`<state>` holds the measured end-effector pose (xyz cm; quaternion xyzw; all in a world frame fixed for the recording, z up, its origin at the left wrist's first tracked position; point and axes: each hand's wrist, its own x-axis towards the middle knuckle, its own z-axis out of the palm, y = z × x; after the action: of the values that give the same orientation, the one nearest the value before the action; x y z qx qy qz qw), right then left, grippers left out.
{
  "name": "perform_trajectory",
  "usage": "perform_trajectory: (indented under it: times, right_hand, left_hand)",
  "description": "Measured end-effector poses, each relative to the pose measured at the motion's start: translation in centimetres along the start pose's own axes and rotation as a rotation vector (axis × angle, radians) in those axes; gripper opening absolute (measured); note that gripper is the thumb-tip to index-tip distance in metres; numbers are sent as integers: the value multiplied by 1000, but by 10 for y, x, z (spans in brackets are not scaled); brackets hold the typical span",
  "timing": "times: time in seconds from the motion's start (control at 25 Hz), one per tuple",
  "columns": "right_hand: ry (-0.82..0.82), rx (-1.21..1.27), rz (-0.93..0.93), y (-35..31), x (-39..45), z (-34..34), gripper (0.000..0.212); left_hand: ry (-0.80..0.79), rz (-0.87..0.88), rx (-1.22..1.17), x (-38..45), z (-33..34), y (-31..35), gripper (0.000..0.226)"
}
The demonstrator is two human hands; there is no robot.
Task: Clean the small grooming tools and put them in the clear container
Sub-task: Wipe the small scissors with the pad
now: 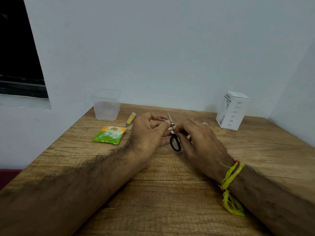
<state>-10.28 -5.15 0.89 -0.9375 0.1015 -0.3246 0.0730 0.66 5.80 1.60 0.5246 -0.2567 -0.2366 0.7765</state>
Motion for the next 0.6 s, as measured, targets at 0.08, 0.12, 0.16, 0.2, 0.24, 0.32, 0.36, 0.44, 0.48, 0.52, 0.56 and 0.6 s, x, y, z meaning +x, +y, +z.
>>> perform_trajectory:
  times: [0.08, 0.12, 0.16, 0.2, 0.24, 0.32, 0.36, 0.44, 0.48, 0.52, 0.56, 0.6]
  right_hand:
    - [-24, -15, -7, -2, -1, 0, 7]
    - [-27, -15, -6, -3, -1, 0, 8]
    - [-28, -14, -7, -4, 0, 0, 8]
    - [-26, -15, -15, -4, 0, 1, 9]
    - [-25, -22, -28, -4, -1, 1, 9]
    - [-35, -42, -44, -4, -2, 3, 10]
    - [-29, -35, -46, -4, -2, 3, 10]
    - [-8, -4, -41, -4, -1, 5, 9]
    - [-7, 3, -41, -4, -2, 4, 9]
    - [-12, 3, -46, -4, -2, 5, 9]
    - [-13, 2, -57, -4, -3, 5, 8]
    - [-4, 6, -66, -5, -3, 5, 7]
  left_hand:
    - [3, -3, 2, -1, 1, 0, 18]
    - [4, -4, 5, -1, 0, 0, 18]
    - [6, -2, 10, -1, -1, 0, 17]
    - [10, 0, 10, -1, -1, -1, 16]
    - [15, 3, 9, 0, -1, -2, 16]
    - [16, 5, 14, 1, 1, -3, 16]
    - [17, 3, 13, 1, 0, -2, 16]
    - [25, 1, 2, 1, -1, -1, 16]
    - [32, 1, 4, 1, -1, -1, 16]
    - [40, 3, 12, 1, 0, -1, 15]
    - [50, 4, 18, 1, 0, -1, 15]
    - [58, 6, 18, 1, 0, -1, 14]
